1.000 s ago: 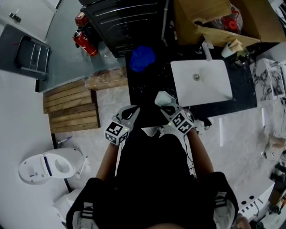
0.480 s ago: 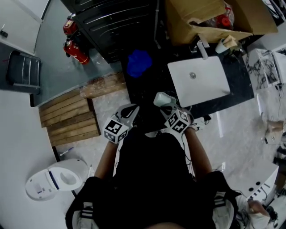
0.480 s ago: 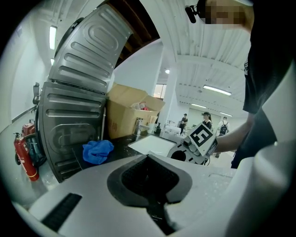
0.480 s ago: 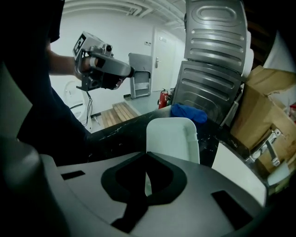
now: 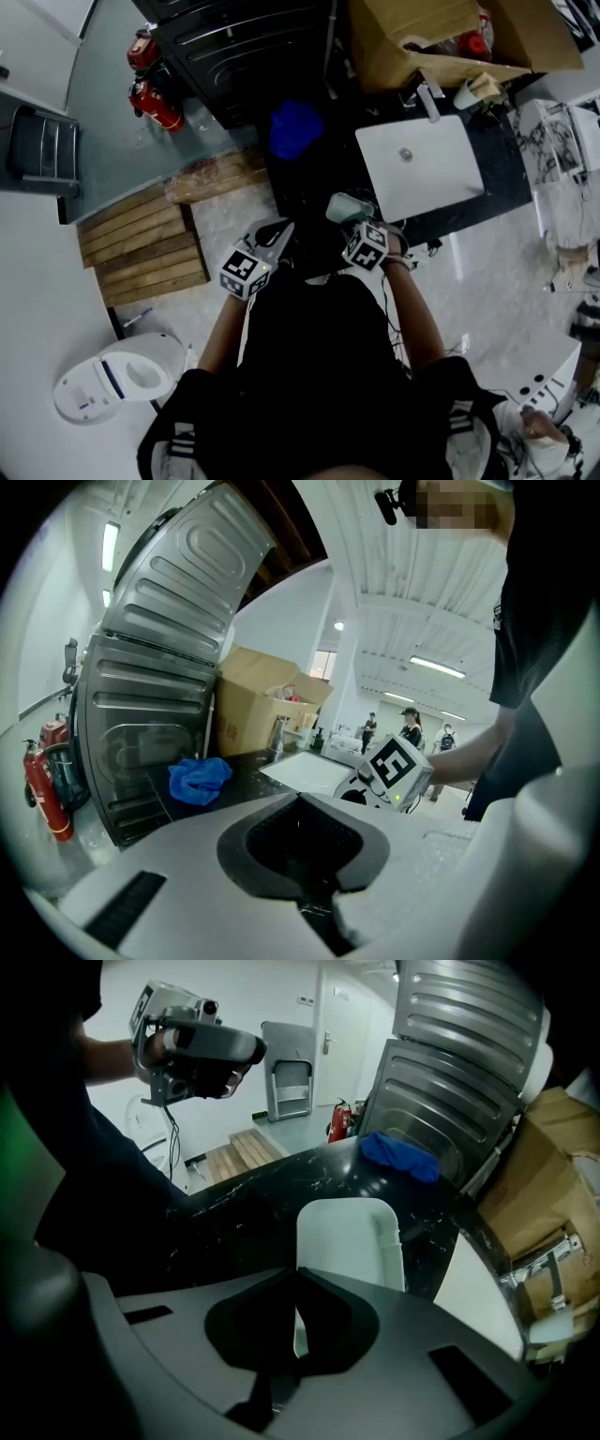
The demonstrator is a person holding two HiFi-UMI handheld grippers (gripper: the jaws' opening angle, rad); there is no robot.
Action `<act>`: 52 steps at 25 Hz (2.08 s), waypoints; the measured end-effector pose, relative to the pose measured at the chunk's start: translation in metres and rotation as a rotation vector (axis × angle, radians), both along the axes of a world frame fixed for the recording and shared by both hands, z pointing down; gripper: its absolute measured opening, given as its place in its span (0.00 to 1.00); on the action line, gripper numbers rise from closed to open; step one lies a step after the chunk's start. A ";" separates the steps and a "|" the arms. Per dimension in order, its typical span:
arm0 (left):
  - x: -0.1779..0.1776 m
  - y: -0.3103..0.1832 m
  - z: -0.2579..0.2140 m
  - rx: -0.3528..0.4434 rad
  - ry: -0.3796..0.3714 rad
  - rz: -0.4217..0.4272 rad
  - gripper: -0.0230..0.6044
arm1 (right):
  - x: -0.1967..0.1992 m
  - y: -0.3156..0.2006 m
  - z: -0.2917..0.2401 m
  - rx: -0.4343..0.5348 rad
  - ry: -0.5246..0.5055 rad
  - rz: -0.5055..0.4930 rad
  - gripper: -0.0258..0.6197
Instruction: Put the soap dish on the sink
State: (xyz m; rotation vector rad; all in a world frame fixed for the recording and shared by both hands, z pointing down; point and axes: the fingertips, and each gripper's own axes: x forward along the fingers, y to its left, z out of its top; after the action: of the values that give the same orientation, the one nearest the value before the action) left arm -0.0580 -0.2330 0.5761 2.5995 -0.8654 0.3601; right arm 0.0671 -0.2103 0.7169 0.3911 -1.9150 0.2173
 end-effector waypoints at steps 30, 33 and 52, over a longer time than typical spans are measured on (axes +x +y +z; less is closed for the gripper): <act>-0.009 -0.011 -0.003 0.014 -0.003 -0.022 0.04 | 0.001 -0.012 0.009 -0.061 0.062 -0.023 0.23; -0.006 -0.011 -0.004 0.013 -0.009 -0.016 0.04 | 0.000 -0.012 0.006 -0.052 0.034 -0.011 0.24; 0.025 -0.001 -0.019 0.036 -0.039 -0.042 0.04 | 0.042 0.002 -0.046 0.135 -0.297 0.144 0.03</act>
State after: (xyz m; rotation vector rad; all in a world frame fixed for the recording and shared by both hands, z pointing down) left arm -0.0327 -0.2344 0.5567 2.6111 -0.9462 0.3882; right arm 0.1088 -0.2081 0.6709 0.6164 -2.2018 0.2531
